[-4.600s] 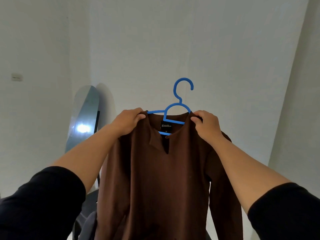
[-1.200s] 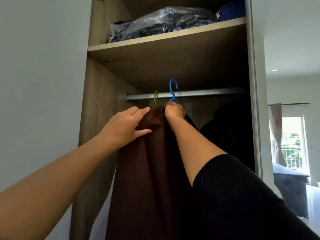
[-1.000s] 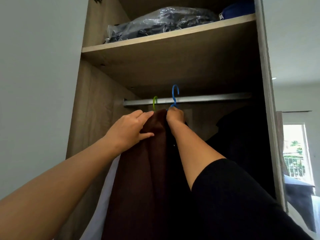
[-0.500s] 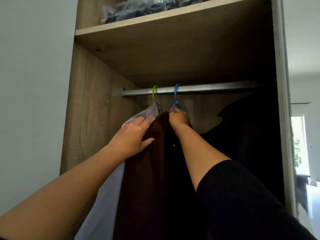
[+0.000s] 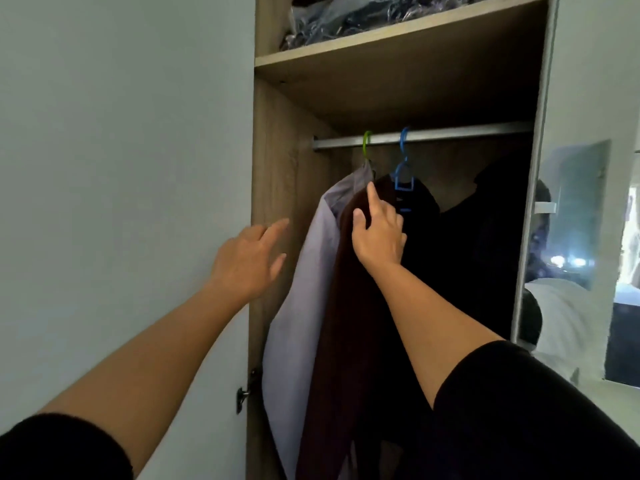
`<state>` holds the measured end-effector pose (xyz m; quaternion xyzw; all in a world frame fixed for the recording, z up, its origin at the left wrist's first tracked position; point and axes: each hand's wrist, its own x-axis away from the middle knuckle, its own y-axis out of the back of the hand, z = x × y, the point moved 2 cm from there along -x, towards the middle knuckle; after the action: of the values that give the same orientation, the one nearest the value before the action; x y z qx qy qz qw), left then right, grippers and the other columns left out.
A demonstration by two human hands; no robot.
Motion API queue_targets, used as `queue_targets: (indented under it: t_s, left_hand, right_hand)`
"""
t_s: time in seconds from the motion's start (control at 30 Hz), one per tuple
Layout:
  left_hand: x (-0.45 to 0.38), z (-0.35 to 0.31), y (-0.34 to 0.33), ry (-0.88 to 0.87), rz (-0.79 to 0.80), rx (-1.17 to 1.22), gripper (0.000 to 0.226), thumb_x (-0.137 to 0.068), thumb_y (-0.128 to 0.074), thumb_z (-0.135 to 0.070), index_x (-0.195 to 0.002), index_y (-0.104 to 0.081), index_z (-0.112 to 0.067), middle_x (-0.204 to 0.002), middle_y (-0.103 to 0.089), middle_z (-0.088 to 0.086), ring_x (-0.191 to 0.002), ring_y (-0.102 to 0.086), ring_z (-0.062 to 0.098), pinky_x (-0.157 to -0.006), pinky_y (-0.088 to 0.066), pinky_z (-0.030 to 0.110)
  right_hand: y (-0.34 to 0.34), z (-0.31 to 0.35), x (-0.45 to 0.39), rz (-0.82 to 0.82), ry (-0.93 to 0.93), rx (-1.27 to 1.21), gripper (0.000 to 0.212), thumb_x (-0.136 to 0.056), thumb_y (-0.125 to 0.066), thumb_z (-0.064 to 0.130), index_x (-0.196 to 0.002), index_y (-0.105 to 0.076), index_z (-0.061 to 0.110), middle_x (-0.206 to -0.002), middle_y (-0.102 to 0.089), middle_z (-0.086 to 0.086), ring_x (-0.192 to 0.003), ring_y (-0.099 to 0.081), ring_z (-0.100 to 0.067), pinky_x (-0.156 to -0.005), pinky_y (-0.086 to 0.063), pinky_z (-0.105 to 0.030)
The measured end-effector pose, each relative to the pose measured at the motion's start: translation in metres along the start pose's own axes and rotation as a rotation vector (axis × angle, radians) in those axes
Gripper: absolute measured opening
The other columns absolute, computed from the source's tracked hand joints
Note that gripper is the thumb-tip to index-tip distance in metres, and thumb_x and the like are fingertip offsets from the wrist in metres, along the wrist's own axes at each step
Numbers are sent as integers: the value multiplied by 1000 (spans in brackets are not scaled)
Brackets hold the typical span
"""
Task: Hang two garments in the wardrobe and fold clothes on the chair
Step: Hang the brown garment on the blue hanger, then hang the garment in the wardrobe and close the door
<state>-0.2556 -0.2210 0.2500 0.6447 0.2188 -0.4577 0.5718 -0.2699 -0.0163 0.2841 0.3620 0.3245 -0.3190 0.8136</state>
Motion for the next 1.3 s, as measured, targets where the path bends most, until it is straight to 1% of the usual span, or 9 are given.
queue_targets:
  t_s: [0.07, 0.23, 0.43, 0.7, 0.8, 0.97, 1.1, 1.2, 1.3]
  left_hand:
    - [22, 9, 22, 35, 15, -92, 59, -92, -50, -36, -145, -28, -24, -111, -56, 12, -97, -54, 27, -76, -45, 39]
    - [71, 19, 96, 174, 21, -221, 59, -94, -46, -37, -147, -22, -25, -120, -51, 12, -109, -48, 29, -85, -42, 42]
    - [137, 20, 172, 346, 17, -368, 60, -94, -44, -36, -147, -20, -25, -113, -51, 8, -106, -48, 26, -80, -39, 37]
    - [227, 13, 240, 523, 99, -516, 59, -94, -45, -35, -147, -20, -25, -115, -51, 9, -104, -49, 26, -80, -39, 37]
    - [248, 28, 269, 566, 100, -553, 60, -94, -46, -37, -147, -20, -25, -122, -49, 10, -109, -48, 28, -84, -40, 39]
    - [258, 64, 292, 604, 153, -539, 64, -94, -45, -40, -149, -15, -25, -137, -41, 11, -125, -41, 29, -97, -39, 45]
    - [251, 94, 290, 597, 220, -488, 65, -97, -40, -43, -150, -12, -19, -147, -34, 9, -134, -33, 27, -104, -34, 45]
    - [242, 113, 282, 567, 292, -448, 63, -98, -34, -45, -150, -11, -18, -151, -30, 8, -137, -30, 26, -106, -31, 44]
    - [235, 129, 269, 534, 359, -347, 59, -99, -34, -42, -149, -15, -19, -147, -38, 7, -133, -37, 28, -105, -34, 46]
  right_hand:
    - [1, 5, 30, 34, 26, 16, 55, -98, -35, 37, -149, -14, 35, -151, -29, -1, -138, -24, -23, -109, -24, -44]
    - [9, 26, 95, 124, 94, -25, 57, -98, -35, 36, -150, -11, 33, -151, -29, -4, -136, -26, -25, -106, -26, -46]
    - [12, 53, 174, 308, 234, -157, 55, -99, -35, 36, -149, -13, 34, -149, -32, -3, -136, -27, -24, -105, -26, -47]
    - [9, 78, 293, 538, 435, -192, 56, -100, -33, 37, -150, -9, 35, -151, -28, -2, -137, -26, -22, -104, -28, -44]
    - [6, 100, 334, 611, 509, -239, 54, -100, -32, 36, -149, -10, 34, -152, -26, -1, -138, -23, -20, -104, -27, -42]
    - [-11, 147, 382, 638, 716, -244, 59, -91, -16, 44, -147, -26, 30, -147, -39, 0, -131, -38, -23, -95, -37, -43]
    - [-34, 175, 404, 617, 818, -213, 52, -90, -28, 37, -140, -41, 28, -138, -51, 3, -118, -54, -21, -84, -47, -44]
    - [-53, 194, 414, 566, 873, -185, 48, -88, -33, 34, -132, -52, 26, -133, -56, 7, -102, -62, -16, -76, -51, -38]
    - [-72, 205, 421, 485, 969, -149, 42, -87, -45, 30, -128, -57, 25, -135, -55, 8, -89, -63, -15, -70, -51, -35]
